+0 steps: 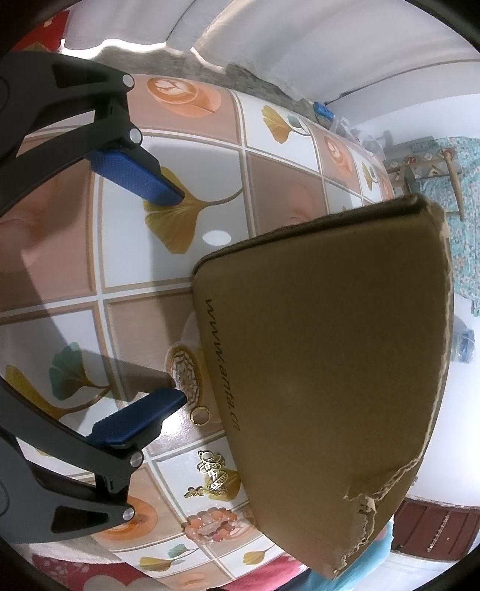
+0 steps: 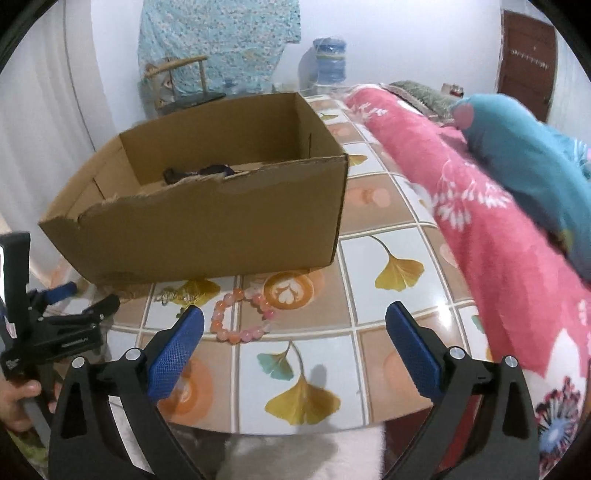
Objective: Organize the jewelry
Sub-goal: 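Withdraw the left tool from the box and hold it above the gold jewelry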
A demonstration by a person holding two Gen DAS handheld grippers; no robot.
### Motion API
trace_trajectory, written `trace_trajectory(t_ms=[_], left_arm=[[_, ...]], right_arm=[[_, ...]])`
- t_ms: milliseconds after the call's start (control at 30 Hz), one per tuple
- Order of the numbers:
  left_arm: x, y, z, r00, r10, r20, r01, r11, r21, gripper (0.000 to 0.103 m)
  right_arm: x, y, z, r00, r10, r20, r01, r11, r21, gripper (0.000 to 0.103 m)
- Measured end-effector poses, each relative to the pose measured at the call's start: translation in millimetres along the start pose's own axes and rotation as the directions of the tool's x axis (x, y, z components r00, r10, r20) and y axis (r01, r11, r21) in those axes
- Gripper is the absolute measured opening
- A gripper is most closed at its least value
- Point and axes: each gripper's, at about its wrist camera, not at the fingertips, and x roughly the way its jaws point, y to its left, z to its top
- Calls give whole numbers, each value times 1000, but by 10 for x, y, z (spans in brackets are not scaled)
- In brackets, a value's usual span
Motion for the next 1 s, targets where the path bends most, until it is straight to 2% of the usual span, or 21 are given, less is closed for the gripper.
trace_trajectory(t_ms=[133,300,467,667,767,900,1000], left_arm=[[2,1,22,1000,3,-6,-3,1000,-8,96],[8,-4,17,1000,0,4,0,1000,-1,96],[-18,0,-15,1000,4,26,-3,1000,-7,96],[-42,4,-50,998,-29,58,27,999,37,96],[-44,38,-58,996,-55,68,50,997,66,96],[-75,63,-83,994,-66,90,59,995,85,96],[-82,49,-101,991,-95,91,84,989,118,96]], right_arm=[[-161,100,-78,1000,29,-2,-29,999,28,96],[-269,124,-104,999,21,36,-21,1000,7,96],[-198,-85,-131,991,111,80,-116,991,66,96],[6,-211,-185,982,182,54,-187,973,136,96],[106,-176,-123,974,227,26,-228,965,127,96],[243,-29,18,952,306,4,-305,948,90,96],[309,99,74,946,324,-19,-322,945,64,96]])
